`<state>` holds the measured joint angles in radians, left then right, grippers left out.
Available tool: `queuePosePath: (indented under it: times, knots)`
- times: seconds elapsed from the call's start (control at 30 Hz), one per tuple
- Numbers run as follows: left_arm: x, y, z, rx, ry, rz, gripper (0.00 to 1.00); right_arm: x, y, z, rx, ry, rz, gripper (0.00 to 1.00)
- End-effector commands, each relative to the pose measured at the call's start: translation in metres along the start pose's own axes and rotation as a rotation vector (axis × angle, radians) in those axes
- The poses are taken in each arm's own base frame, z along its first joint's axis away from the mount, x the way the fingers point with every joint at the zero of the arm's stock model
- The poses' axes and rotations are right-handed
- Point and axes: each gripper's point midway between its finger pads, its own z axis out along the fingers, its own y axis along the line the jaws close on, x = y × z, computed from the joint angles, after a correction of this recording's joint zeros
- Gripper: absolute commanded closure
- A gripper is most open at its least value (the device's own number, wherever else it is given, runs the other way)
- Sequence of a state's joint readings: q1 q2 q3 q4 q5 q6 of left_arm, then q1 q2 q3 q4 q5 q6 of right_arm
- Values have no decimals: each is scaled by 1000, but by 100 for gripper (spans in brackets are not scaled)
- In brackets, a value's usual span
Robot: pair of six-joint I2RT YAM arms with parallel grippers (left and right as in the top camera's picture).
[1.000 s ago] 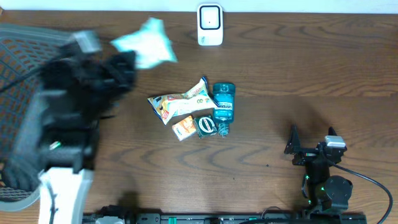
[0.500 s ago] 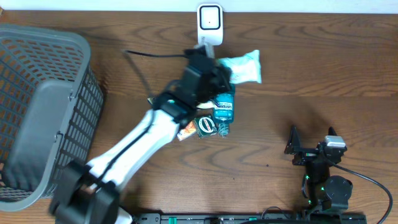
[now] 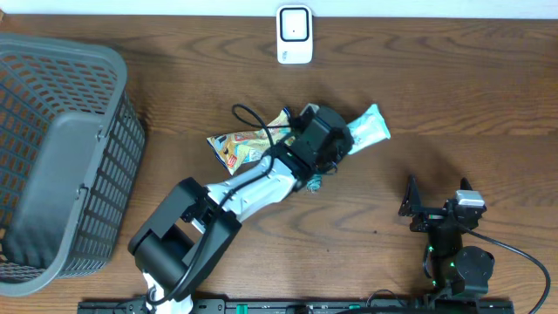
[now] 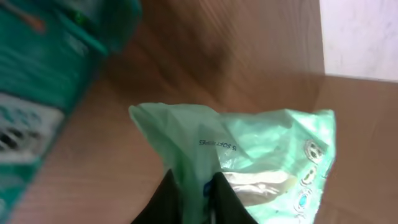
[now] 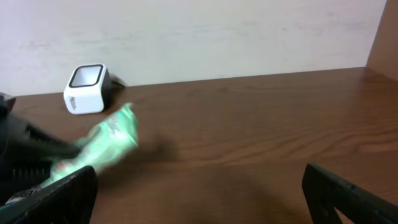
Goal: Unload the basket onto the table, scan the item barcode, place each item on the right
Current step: 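Carry the wipes pack right of the bottle and release it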
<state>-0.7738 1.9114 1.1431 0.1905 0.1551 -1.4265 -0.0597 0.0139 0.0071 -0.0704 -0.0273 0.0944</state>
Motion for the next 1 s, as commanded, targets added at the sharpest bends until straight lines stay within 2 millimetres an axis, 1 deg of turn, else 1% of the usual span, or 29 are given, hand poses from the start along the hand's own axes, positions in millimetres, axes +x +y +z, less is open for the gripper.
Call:
queuePosePath:
  times: [0.0, 0.03, 0.07, 0.13, 0.2, 0.37, 0.47, 0.53, 0.57, 0.63, 0.8, 0.97]
  knots:
    - [9, -11, -2, 24, 5, 3, 23, 1, 1, 0, -3, 4, 5, 1]
    - [10, -11, -2, 24, 3, 96, 0, 1, 1, 0, -3, 4, 5, 1]
    - [10, -10, -2, 20, 4, 132, 1, 1, 1, 0, -3, 4, 5, 1]
    - [9, -8, -3, 10, 2, 150, 2, 1, 1, 0, -3, 4, 5, 1]
    - [5, -10, -5, 16, -5, 171, 2, 1, 1, 0, -3, 4, 5, 1]
    - [-11, -26, -20, 46, -40, 358, 2, 1, 1, 0, -3, 4, 5, 1]
    - [-16, -44, -44, 68, -67, 577, 2, 1, 1, 0, -3, 4, 5, 1]
    - [-18, -54, -58, 84, -83, 673, 2, 1, 1, 0, -3, 4, 5, 1]
    - [-20, -62, -70, 95, -100, 747, 2, 1, 1, 0, -3, 4, 5, 1]
    - [-24, -73, -88, 110, -126, 827, 2, 1, 1, 0, -3, 4, 5, 1]
    - [-48, -101, -143, 152, -236, 954, 2, 1, 1, 0, -3, 4, 5, 1]
    - [-84, -123, -210, 193, -385, 959, 2, 1, 1, 0, -3, 4, 5, 1]
